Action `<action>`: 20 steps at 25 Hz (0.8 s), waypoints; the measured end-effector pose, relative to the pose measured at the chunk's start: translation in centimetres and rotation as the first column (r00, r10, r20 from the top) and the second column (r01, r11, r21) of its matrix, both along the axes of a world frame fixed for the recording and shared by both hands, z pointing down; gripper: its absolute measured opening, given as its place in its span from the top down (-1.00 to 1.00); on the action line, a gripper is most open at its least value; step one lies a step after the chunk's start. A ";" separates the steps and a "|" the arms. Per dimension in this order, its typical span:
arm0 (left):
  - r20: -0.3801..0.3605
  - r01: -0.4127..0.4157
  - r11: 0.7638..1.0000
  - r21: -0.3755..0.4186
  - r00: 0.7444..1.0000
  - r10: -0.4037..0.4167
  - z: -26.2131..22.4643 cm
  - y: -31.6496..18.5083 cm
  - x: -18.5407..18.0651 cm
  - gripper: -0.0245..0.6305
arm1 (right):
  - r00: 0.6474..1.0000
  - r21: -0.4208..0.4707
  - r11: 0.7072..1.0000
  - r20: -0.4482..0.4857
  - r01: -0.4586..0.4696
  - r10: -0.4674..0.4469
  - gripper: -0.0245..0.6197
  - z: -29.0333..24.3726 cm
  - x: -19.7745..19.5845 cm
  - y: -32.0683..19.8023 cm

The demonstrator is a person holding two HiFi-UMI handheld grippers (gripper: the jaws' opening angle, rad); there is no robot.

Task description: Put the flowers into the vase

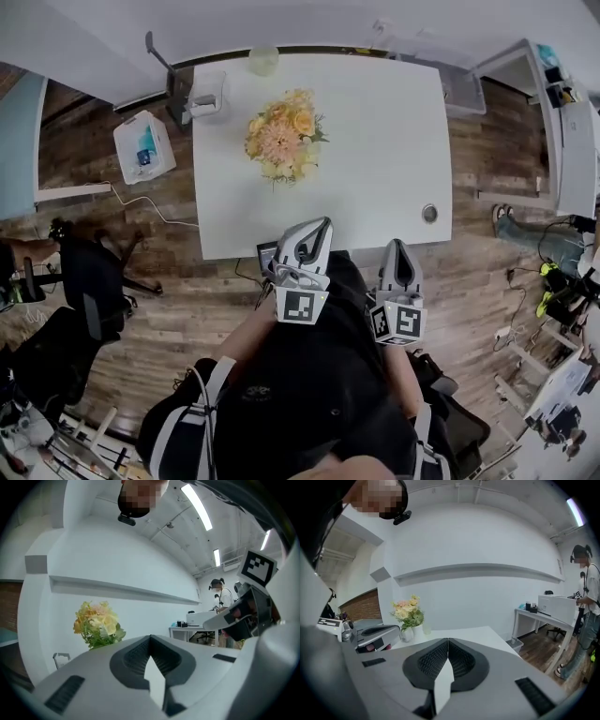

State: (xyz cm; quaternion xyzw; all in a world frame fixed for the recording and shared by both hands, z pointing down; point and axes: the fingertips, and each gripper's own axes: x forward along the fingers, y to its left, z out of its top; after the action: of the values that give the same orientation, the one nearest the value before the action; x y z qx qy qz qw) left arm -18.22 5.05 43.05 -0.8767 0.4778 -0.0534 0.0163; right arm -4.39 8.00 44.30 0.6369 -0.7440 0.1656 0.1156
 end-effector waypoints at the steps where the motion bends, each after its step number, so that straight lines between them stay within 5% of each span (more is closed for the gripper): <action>1: -0.006 0.000 1.000 0.011 1.000 0.000 -0.6 0.5 0.6 0.86 | 1.000 0.009 1.000 0.009 0.012 -0.012 0.88 -0.2 0.0 0.1; 9: 0.003 0.056 0.998 0.002 0.998 -0.056 -2.5 5.0 5.5 0.86 | 0.991 0.084 0.990 0.059 0.115 -0.120 0.87 -1.4 2.4 3.5; 13: 0.065 0.067 0.998 0.005 0.996 -0.067 -3.2 9.1 10.7 0.86 | 0.984 0.114 0.981 0.066 0.159 -0.167 0.87 -1.5 6.7 7.2; 17: 0.007 0.125 0.992 -0.024 0.992 -0.125 -4.1 12.3 16.1 0.86 | 0.969 0.155 0.962 0.060 0.226 -0.238 0.87 -1.8 10.1 10.1; 20: 0.030 0.142 0.989 -0.030 0.990 -0.141 -3.9 14.8 19.2 0.86 | 0.950 0.171 0.946 0.102 0.276 -0.295 0.87 -1.8 11.2 12.0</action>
State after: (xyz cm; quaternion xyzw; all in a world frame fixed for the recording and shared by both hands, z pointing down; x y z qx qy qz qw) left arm 0.99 19.87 39.14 -0.8399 0.5376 -0.0740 0.0051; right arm 6.84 19.95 42.51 0.5175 -0.8449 0.1290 0.0412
